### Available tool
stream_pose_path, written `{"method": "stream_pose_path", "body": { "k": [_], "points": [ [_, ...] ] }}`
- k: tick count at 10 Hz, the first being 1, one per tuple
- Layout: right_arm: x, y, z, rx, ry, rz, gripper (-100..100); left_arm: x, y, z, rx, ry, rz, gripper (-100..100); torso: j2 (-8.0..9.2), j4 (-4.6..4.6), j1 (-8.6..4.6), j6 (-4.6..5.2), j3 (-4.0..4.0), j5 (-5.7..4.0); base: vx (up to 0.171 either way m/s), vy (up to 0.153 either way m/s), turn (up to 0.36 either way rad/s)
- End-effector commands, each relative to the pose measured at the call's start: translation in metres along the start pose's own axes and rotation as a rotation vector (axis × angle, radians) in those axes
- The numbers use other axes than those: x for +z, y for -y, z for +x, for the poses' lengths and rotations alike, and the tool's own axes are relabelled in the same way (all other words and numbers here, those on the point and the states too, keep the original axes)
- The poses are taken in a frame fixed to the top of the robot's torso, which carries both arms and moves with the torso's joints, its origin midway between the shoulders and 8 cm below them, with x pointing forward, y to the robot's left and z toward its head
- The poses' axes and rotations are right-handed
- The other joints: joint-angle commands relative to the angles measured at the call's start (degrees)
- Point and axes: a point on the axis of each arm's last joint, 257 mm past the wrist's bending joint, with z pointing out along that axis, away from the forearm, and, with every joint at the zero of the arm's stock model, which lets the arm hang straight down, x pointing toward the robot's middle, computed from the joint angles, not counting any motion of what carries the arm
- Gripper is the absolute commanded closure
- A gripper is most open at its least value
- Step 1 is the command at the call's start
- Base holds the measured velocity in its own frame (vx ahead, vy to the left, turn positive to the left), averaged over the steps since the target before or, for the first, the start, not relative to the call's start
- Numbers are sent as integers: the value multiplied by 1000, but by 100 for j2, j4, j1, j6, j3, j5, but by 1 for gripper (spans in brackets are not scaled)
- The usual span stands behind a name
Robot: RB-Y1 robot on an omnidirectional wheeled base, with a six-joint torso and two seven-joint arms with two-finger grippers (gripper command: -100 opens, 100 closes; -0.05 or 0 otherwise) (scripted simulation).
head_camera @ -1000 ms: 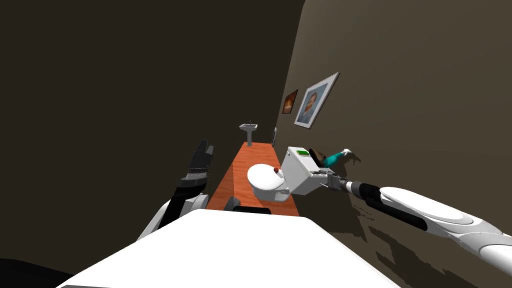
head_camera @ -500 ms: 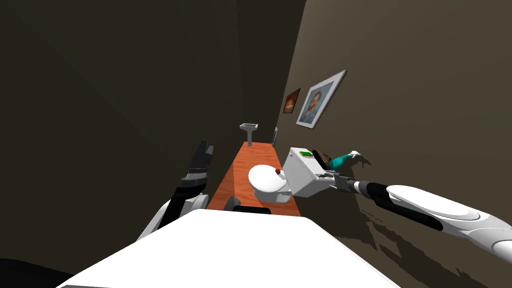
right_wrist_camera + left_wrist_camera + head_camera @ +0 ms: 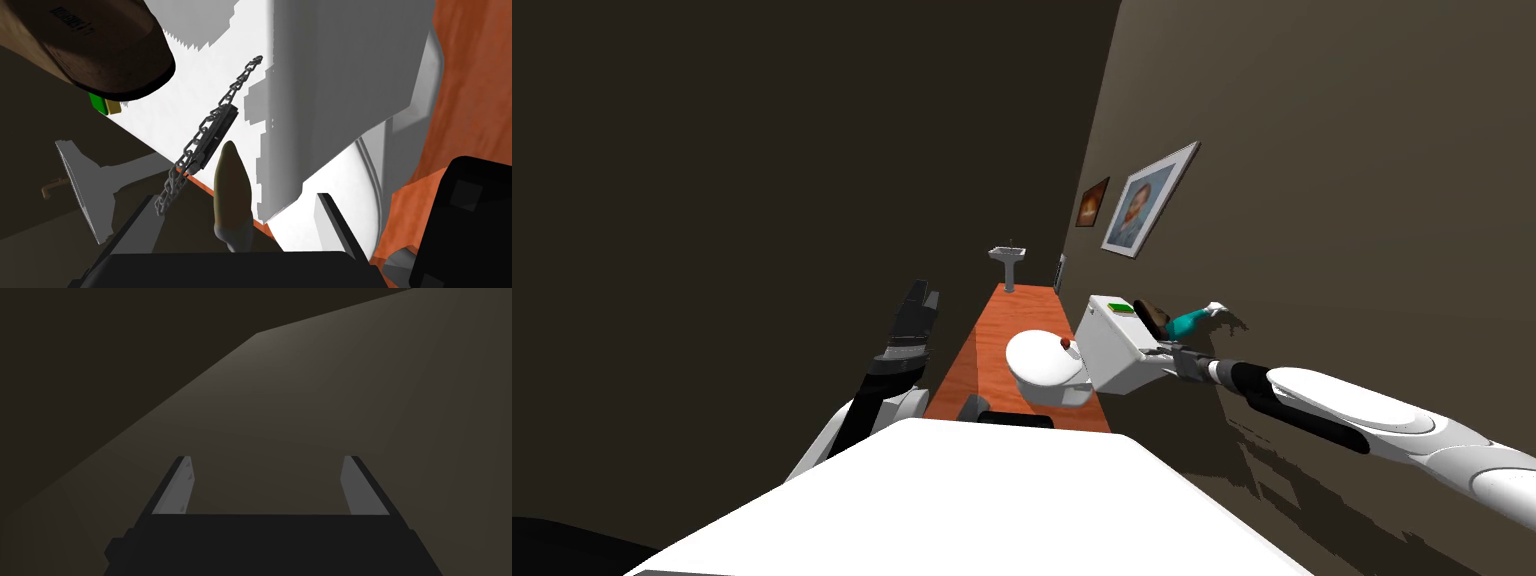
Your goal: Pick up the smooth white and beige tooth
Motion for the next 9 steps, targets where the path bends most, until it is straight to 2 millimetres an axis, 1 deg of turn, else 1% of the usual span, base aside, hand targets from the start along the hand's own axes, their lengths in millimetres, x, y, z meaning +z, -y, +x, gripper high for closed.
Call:
{"method": "stream_pose_path", "body": {
  "k": [1, 5, 6, 7, 8, 9],
  "points": [
    [3, -1, -7, -3, 3, 1, -100, 0, 0, 0, 0, 0, 0, 0, 0, 0, 0, 0, 0, 0, 34, -30, -27],
    [10, -3, -25, -9, 13, 2, -100, 0, 0, 0, 0, 0, 0, 0, 1, 0, 2, 0, 1, 0, 28, -34, -29],
    [9, -3, -22, -9, 12, 0, -100, 0, 0, 0, 0, 0, 0, 0, 2, 0, 1, 0, 1, 0, 11, -15, -2],
    [9, -3, -22, -8, 12, 1, 100, 0, 0, 0, 0, 0, 0, 0, 6, 1, 7, 0, 3, 1, 0, 0, 0],
    [9, -3, -22, -8, 12, 1, 100, 0, 0, 0, 0, 0, 0, 0, 10, 2, 11, 0, 6, 3, 7, -7, 9],
    [9, 2, -21, -10, 9, 9, 100, 0, 0, 0, 0, 0, 0, 0, 13, -7, 8, 5, 2, -13, 0, 0, 0]
  ]
}}
